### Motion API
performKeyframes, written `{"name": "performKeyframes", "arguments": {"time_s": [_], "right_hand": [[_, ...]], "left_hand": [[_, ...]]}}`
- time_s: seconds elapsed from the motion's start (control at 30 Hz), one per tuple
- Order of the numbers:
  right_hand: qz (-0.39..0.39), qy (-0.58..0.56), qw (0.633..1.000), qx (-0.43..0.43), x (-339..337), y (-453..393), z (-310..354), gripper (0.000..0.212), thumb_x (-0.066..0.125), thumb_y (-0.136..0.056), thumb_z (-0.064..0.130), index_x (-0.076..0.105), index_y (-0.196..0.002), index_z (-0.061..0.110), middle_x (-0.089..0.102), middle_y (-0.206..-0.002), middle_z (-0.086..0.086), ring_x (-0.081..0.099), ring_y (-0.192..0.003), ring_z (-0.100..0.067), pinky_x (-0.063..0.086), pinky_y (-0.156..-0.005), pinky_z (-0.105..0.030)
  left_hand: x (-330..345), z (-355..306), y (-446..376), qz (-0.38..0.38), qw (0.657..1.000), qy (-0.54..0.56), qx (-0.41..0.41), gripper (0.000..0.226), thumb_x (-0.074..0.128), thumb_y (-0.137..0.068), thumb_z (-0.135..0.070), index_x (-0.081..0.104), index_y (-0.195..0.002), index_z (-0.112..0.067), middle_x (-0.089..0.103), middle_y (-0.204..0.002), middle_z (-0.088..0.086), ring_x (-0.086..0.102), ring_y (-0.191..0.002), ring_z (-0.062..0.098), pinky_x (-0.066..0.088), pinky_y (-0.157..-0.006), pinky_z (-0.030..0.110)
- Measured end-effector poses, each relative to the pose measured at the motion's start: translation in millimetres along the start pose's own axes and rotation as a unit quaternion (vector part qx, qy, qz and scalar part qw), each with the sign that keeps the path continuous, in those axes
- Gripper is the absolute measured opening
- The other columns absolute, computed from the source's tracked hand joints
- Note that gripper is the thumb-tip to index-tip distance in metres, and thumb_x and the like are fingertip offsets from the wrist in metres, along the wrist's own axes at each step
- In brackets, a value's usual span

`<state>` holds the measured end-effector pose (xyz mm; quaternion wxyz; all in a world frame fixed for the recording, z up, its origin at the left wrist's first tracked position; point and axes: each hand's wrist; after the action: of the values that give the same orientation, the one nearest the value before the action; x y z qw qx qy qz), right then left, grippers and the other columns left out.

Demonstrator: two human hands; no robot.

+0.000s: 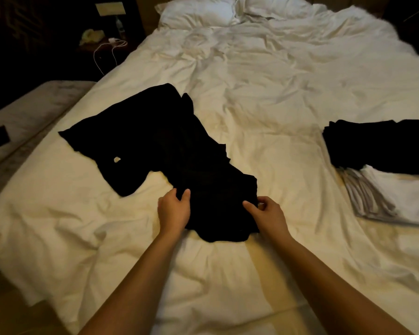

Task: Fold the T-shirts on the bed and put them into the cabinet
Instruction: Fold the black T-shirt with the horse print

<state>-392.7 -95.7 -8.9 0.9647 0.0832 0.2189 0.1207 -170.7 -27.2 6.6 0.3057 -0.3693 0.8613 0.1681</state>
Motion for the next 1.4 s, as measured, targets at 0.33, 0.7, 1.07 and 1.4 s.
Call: {"name": "performKeyframes", "arguments": {"time_s": [0.33,0.7,1.07,1.4], "right_hand": [[-0.048,-0.055,0.997,0.007,17,4,4,0.031,0.068,-0.09,0.037,0.061,-0.112,0.015,0.067,-0.097,0.002,0.066,-0.091,-0.015,0.053,-0.075,-0.029],[-0.004,-0.156,0.988,0.014,10,7,23,0.022,0.059,-0.098,0.025,0.063,-0.108,0.005,0.068,-0.098,-0.005,0.066,-0.094,-0.019,0.051,-0.071,-0.024],[-0.006,-0.25,0.968,0.004,-38,14,19,0.029,0.061,-0.097,0.025,0.063,-0.125,0.015,0.069,-0.118,-0.005,0.067,-0.108,-0.023,0.056,-0.094,-0.042],[-0.062,-0.28,0.958,-0.009,-133,15,1,0.022,0.062,-0.096,0.015,0.066,-0.116,0.023,0.073,-0.109,-0.003,0.073,-0.093,-0.018,0.059,-0.074,-0.029]], "left_hand": [[-12,12,-14,0.075,0.987,0.101,-0.096,0.067,0.067,-0.085,-0.062,0.049,-0.126,-0.013,0.057,-0.118,-0.005,0.061,-0.106,0.022,0.053,-0.091,0.04],[-23,4,-9,0.142,0.947,0.268,-0.101,0.033,0.077,-0.086,-0.035,0.072,-0.113,-0.015,0.076,-0.102,0.001,0.073,-0.091,0.018,0.06,-0.083,0.036],[-22,-31,22,0.142,0.935,0.324,-0.015,0.028,0.069,-0.094,-0.029,0.07,-0.12,-0.02,0.073,-0.11,-0.006,0.07,-0.104,0.014,0.057,-0.091,0.033],[36,-108,67,0.196,0.916,0.349,-0.032,0.018,0.068,-0.095,-0.025,0.074,-0.11,-0.017,0.078,-0.1,0.001,0.074,-0.092,0.016,0.06,-0.083,0.034]]}}
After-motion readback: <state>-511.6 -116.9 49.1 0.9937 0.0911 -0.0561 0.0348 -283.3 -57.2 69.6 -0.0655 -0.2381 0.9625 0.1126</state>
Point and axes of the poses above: each hand's wrist, its own y-axis away from the middle knuckle, its own x-axis out of the palm, z = x × y
